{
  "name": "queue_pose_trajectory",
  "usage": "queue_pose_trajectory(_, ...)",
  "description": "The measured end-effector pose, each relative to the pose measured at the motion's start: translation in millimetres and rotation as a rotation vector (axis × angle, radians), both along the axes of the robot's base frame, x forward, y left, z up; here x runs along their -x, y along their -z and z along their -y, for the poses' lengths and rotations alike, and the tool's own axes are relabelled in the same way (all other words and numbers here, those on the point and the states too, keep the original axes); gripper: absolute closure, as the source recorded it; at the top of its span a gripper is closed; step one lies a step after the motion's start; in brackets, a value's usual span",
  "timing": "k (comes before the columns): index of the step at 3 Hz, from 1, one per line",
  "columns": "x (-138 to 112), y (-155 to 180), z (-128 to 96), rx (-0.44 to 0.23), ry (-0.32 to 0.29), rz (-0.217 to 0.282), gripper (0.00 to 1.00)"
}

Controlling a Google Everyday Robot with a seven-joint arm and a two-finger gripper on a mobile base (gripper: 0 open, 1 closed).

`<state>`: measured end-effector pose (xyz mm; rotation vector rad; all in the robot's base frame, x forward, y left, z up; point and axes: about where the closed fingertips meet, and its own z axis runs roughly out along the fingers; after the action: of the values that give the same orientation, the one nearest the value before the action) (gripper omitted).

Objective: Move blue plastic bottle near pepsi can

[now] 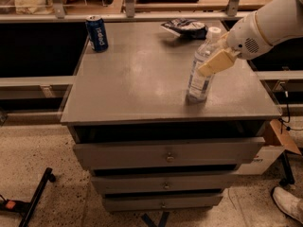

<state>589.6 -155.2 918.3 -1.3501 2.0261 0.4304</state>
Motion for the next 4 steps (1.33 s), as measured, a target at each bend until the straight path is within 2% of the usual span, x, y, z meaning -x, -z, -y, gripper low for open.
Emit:
queue_pose_trajectory(1, -1, -3, -7, -0.001, -0.015, 0.011, 1.0)
queue_pose_trajectory(3, -42, -33, -55, 0.005, -0.096, 0.086, 1.0)
queue_pose_trajectory(4, -66, -43, -88, 0.012, -0.137, 0.11, 1.0)
